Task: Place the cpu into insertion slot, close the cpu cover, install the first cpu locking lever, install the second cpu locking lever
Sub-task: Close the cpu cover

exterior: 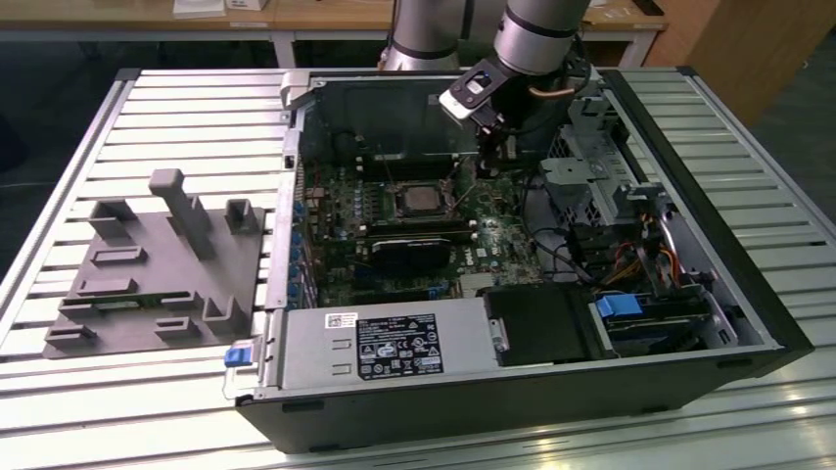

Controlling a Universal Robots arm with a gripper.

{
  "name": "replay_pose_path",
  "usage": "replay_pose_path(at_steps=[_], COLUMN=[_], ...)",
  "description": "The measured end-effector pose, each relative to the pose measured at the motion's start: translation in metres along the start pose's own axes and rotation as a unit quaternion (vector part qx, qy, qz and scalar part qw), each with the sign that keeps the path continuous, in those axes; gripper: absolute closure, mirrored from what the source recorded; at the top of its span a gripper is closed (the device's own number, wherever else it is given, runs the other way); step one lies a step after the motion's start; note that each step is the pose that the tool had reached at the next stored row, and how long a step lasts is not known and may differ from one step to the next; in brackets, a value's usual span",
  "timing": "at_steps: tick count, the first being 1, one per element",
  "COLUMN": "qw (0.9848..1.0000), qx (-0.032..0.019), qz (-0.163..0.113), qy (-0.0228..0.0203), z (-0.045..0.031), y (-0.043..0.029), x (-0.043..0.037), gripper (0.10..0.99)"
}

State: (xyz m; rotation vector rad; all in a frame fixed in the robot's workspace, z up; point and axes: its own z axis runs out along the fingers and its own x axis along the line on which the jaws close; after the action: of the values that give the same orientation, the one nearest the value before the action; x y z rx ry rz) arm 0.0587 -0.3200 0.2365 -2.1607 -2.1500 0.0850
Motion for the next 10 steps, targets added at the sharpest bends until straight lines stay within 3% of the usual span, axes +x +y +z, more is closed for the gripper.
replay_pose_path(at_steps=[3, 10], qw=[1.0, 1.0], qx=[-0.0004, -0.0057], qz=[0.0, 0.0], qy=[0.0001, 0.0], z=[0.0004, 0.002], y=[-0.0029, -0.0192], x=[0.0001, -0.0001], gripper=[0.984, 0.984])
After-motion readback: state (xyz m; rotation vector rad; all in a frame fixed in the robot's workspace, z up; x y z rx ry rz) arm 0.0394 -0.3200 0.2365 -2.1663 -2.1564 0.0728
